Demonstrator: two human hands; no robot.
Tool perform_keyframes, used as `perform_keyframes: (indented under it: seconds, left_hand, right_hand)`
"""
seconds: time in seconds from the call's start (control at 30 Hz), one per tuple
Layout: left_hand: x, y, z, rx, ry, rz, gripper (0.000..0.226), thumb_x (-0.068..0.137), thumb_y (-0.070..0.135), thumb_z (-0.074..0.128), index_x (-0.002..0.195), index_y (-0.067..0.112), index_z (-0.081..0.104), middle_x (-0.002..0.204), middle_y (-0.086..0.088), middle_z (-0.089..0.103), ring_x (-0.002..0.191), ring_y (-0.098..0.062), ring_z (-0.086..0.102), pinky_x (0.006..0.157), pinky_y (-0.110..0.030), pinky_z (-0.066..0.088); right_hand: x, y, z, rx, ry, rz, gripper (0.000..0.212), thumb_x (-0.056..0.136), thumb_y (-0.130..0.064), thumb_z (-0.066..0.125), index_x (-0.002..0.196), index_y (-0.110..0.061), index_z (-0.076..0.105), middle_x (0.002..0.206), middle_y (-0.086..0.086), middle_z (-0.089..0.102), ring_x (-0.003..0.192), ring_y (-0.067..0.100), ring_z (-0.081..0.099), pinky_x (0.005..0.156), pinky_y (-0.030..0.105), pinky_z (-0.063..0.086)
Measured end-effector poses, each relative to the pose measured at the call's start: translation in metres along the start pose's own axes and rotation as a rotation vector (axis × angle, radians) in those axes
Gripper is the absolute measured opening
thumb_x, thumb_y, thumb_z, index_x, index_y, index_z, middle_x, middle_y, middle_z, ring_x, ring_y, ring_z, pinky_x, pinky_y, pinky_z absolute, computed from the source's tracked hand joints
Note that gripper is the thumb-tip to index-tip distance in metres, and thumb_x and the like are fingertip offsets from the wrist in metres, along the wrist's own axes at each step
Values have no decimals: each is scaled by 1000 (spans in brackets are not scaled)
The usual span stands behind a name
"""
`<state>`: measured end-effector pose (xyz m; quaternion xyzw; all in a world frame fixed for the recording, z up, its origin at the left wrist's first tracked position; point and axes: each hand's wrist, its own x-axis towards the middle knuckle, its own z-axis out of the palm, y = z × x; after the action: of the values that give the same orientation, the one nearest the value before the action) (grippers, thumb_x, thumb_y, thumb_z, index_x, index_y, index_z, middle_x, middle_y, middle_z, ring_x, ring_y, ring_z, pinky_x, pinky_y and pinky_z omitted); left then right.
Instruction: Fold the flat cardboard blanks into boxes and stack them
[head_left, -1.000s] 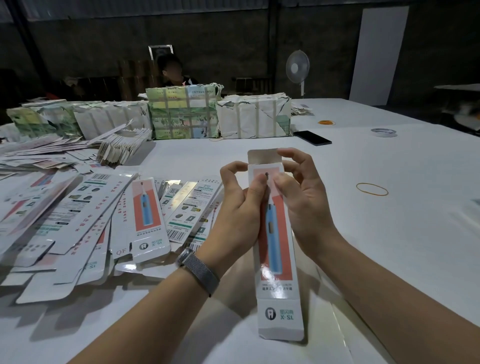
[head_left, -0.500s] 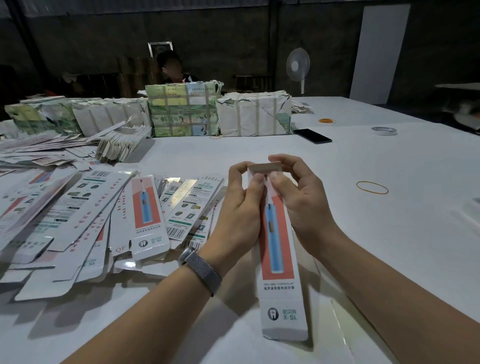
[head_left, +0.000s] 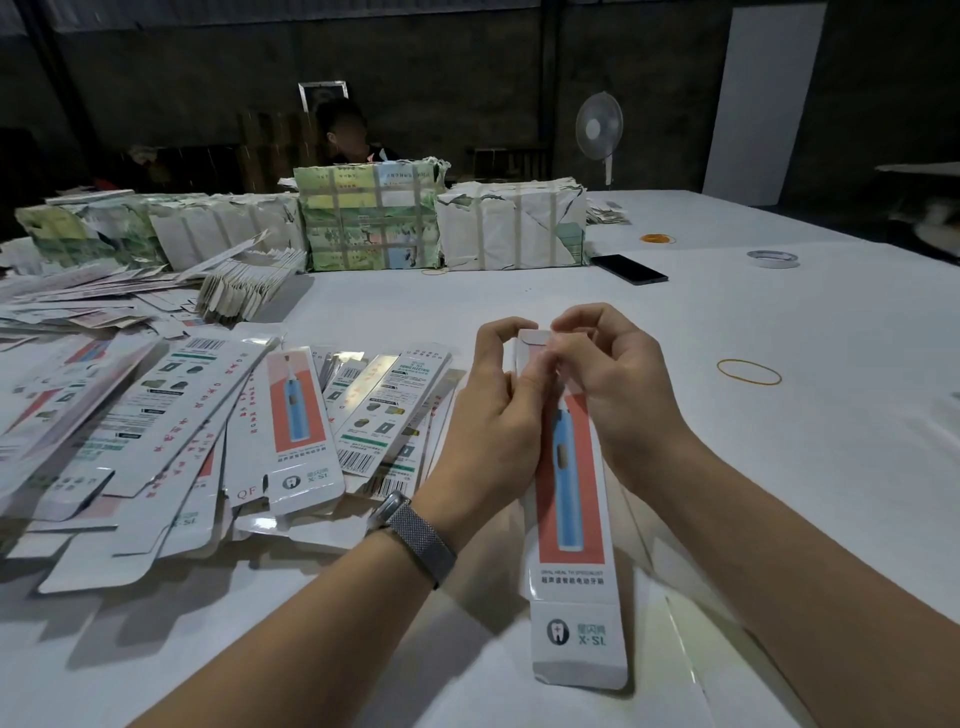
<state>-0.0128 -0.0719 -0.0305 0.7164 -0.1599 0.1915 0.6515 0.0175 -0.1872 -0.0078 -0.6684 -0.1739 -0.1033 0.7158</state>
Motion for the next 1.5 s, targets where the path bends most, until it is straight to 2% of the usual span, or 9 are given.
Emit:
perform_keyframes:
  seconds: [0.2,0.33,0.47,0.57,0.77,0.97,1.2,1.4,1.5]
  left_hand:
    - [-1,-1,0,54,7,23,14,98,43,46,111,44,41,69,-3,68,61,-19,71,56,-30,56]
    - [-2,0,1,120,-15,42,30,95,42,50,122,39,39,77,-8,69,67,-24,72,63,-45,61]
    - [-2,0,2,120,-19,47,44,92,39,56,131,36,36,77,-2,69,69,-19,73,61,-33,59]
    - [-1,-1,4,132,-19,42,52,91,40,57,138,35,33,80,-4,70,70,-20,73,63,-34,61]
    - [-2,-1,5,171,-21,48,46,96,45,43,139,46,25,72,14,69,68,-11,72,60,-21,55]
    - [-6,7,5,257,-39,84,44,99,42,34,141,46,23,80,-11,69,70,-24,70,65,-50,58]
    - [-7,9,5,258,-49,123,35,100,39,33,132,50,27,81,-6,68,68,-19,69,62,-42,60]
    - [-6,5,5,247,-51,147,39,101,37,32,139,40,31,85,5,67,73,-10,69,61,-20,56]
    - [-6,4,4,218,-54,155,37,101,35,33,138,37,34,88,3,67,76,-11,69,64,-19,56]
  right_hand:
    - [-1,-1,0,31,-5,39,11,94,-15,62,85,-21,65,91,9,65,72,19,66,70,32,58]
    - [-2,-2,0,14,-24,2,14,97,-14,59,88,-23,66,84,0,67,76,14,67,68,25,56]
    - [-1,-3,0,27,-6,-34,15,96,-14,61,90,-22,71,85,-2,70,82,12,69,69,23,56]
    - [1,-3,-1,42,12,-33,15,96,-16,61,89,-24,71,86,-2,70,83,13,68,71,26,56]
    - [2,-4,0,92,20,-43,24,96,-12,58,82,-26,72,83,-3,69,79,11,65,71,25,56]
    - [2,-8,-1,128,-2,-17,29,98,-6,52,80,-22,68,78,-3,66,73,11,60,66,23,53]
    - [1,-10,-2,146,-2,12,28,100,-7,48,82,-20,66,77,-2,64,71,11,60,64,23,54]
    - [-1,-13,-4,175,0,16,28,99,-6,45,81,-16,64,71,-5,63,64,6,60,59,19,53]
    - [-2,-14,-4,178,14,12,29,98,-4,45,78,-15,64,69,-5,63,63,7,59,59,19,52]
